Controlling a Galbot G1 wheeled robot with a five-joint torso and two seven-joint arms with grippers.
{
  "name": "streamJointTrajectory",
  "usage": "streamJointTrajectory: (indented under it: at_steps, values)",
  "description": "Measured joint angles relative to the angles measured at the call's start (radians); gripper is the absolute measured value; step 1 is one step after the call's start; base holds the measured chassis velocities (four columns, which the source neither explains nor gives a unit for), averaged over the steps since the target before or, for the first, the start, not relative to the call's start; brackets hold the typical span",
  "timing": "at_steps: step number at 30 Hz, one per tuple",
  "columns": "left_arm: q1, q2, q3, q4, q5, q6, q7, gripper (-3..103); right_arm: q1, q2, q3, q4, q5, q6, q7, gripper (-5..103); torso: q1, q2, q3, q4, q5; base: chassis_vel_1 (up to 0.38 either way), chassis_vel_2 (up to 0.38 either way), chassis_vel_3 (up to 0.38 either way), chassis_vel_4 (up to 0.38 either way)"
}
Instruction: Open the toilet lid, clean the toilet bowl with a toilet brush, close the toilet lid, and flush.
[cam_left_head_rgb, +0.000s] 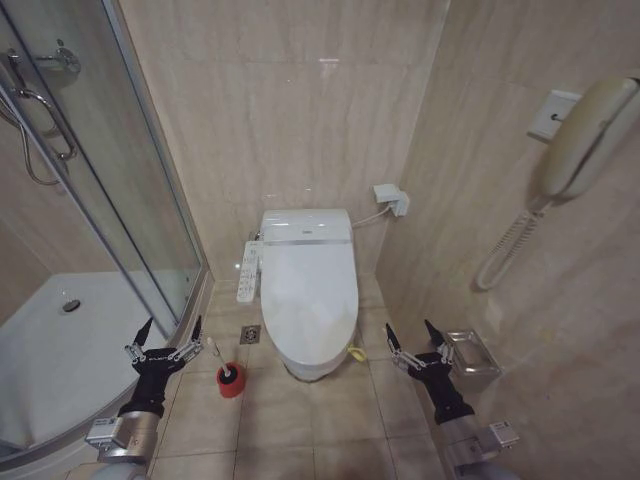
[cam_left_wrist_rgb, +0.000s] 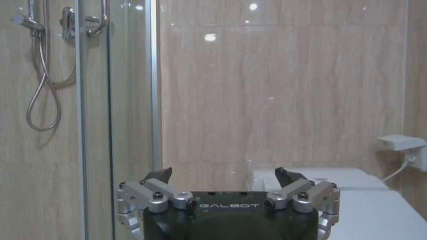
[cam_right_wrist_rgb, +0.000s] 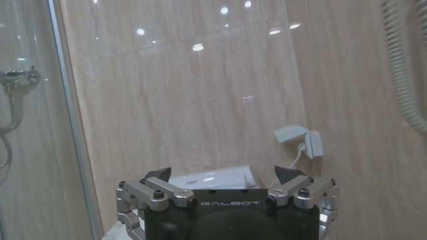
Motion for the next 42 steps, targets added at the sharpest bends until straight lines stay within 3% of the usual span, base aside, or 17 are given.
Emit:
streamJointTrajectory:
  at_steps: [7,20,42]
  values:
    - [0.000,0.000,0.000,0.000,0.000,0.000,0.000,100,-0.010,0.001,0.000,-0.011,-0.023,0.030,0.027,100,0.000,0.000,0.000,-0.0002,-0.0001,-0.090,0.105,0.077,-0.086]
    - [0.000,0.000,0.000,0.000,0.000,0.000,0.000,100,-0.071,0.014,-0.034,-0.153,-0.098,0.122,-0.043,100,0.000,0.000,0.000,-0.0003,-0.0002,-0.024,0.011,0.018,-0.013]
    - [0.000,0.000,0.000,0.000,0.000,0.000,0.000,100,0.236,0.022,-0.056,-0.778,-0.243,0.273,-0.005,100,0.000,0.000,0.000,-0.0003,-0.0001,0.000,0.000,0.000,0.000]
